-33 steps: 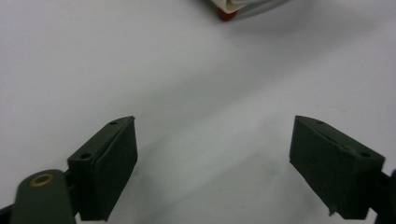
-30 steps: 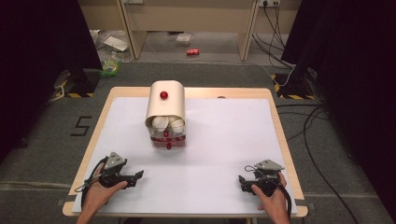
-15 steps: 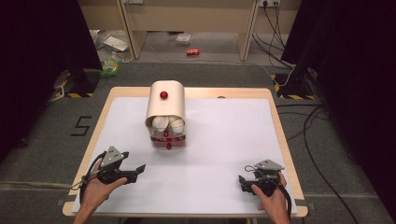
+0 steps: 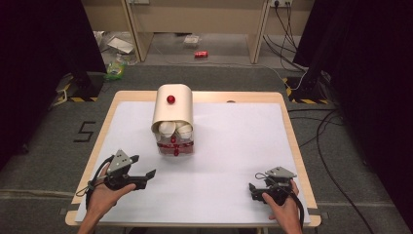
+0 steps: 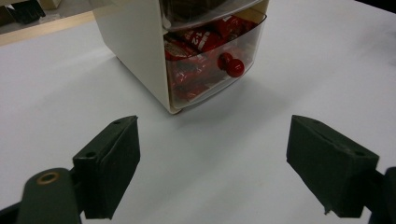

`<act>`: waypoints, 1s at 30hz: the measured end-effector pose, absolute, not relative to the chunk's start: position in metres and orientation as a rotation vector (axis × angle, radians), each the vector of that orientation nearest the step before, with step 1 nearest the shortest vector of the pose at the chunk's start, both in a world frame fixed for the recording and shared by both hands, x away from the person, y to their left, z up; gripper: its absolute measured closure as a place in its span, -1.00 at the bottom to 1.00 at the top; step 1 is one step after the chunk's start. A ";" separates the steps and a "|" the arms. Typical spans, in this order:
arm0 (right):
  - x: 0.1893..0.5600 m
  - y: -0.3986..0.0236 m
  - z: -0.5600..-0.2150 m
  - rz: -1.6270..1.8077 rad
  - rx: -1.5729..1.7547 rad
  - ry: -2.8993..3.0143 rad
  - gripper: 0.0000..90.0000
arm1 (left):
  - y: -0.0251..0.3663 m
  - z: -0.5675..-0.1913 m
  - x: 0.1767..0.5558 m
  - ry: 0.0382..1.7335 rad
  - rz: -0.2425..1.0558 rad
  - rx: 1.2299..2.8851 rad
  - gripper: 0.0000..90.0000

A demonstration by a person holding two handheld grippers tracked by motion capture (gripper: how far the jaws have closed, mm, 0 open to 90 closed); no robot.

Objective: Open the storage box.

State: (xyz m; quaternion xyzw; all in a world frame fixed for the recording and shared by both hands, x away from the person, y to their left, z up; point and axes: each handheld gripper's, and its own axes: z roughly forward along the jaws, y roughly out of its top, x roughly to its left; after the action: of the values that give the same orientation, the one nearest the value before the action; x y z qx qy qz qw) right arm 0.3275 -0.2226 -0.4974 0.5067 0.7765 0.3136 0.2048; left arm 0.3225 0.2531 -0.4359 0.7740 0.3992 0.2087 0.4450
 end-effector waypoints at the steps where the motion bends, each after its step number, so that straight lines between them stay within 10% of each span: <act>1: 0.327 -0.223 -0.497 0.875 1.412 2.165 -0.99 | 0.252 -0.434 0.322 0.984 0.517 1.915 -0.62; 30: 0.328 -0.223 -0.498 0.876 1.415 2.164 -0.99 | 0.228 -0.410 0.327 0.886 0.486 1.884 -0.58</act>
State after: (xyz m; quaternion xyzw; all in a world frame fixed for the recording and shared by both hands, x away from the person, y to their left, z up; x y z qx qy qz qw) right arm 0.3276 -0.2227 -0.4975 0.5073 0.7761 0.3141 0.2043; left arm 0.3269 0.2285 -0.4104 0.7726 0.3633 0.1994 0.4810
